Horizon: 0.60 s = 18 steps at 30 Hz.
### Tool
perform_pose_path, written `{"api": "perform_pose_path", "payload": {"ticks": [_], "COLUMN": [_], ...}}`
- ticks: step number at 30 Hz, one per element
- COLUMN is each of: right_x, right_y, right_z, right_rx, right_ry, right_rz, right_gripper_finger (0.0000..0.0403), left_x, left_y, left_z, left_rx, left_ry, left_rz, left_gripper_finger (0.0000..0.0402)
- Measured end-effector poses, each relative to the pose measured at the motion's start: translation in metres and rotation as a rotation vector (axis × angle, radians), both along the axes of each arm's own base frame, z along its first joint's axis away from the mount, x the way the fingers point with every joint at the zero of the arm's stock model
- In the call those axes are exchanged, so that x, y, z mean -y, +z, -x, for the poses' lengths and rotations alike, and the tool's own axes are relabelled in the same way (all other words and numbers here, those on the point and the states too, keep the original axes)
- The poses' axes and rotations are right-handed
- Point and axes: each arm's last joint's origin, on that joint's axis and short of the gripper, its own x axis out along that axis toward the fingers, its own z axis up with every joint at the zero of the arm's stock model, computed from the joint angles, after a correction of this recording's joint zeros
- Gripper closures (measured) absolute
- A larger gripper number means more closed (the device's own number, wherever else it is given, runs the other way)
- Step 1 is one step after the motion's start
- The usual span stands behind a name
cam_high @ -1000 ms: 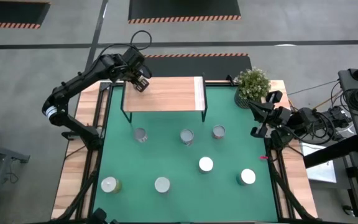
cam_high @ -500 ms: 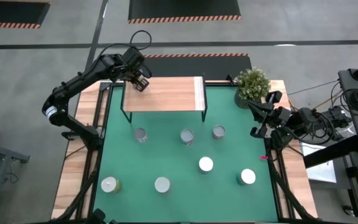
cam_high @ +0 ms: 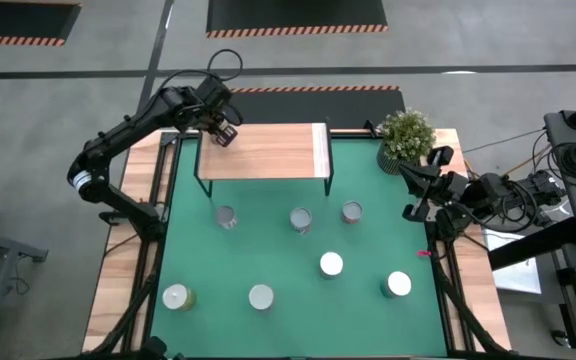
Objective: Pick and place cans onto a shelf
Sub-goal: Put the canned peaches on the shelf, then put the canned pineapple on the shelf
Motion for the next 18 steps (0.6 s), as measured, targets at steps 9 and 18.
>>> {"api": "perform_pose_path", "payload": {"ticks": [9, 18], "right_x": [0.0, 0.0], "right_y": [0.0, 0.0], "right_z": [0.0, 0.0], "right_rx": [0.0, 0.0], "right_ry": [0.0, 0.0], "right_rz": [0.0, 0.0], "right_gripper_finger": [0.039, 0.039], "left_x": [0.012, 0.071], "left_y": [0.013, 0.047], "left_z": [0.006, 0.004], "left_rx": [0.076, 0.332], "left_ry": [0.002, -0.148], "left_rz": [-0.02, -0.127], "left_gripper_finger": [0.0401, 0.0402]}}
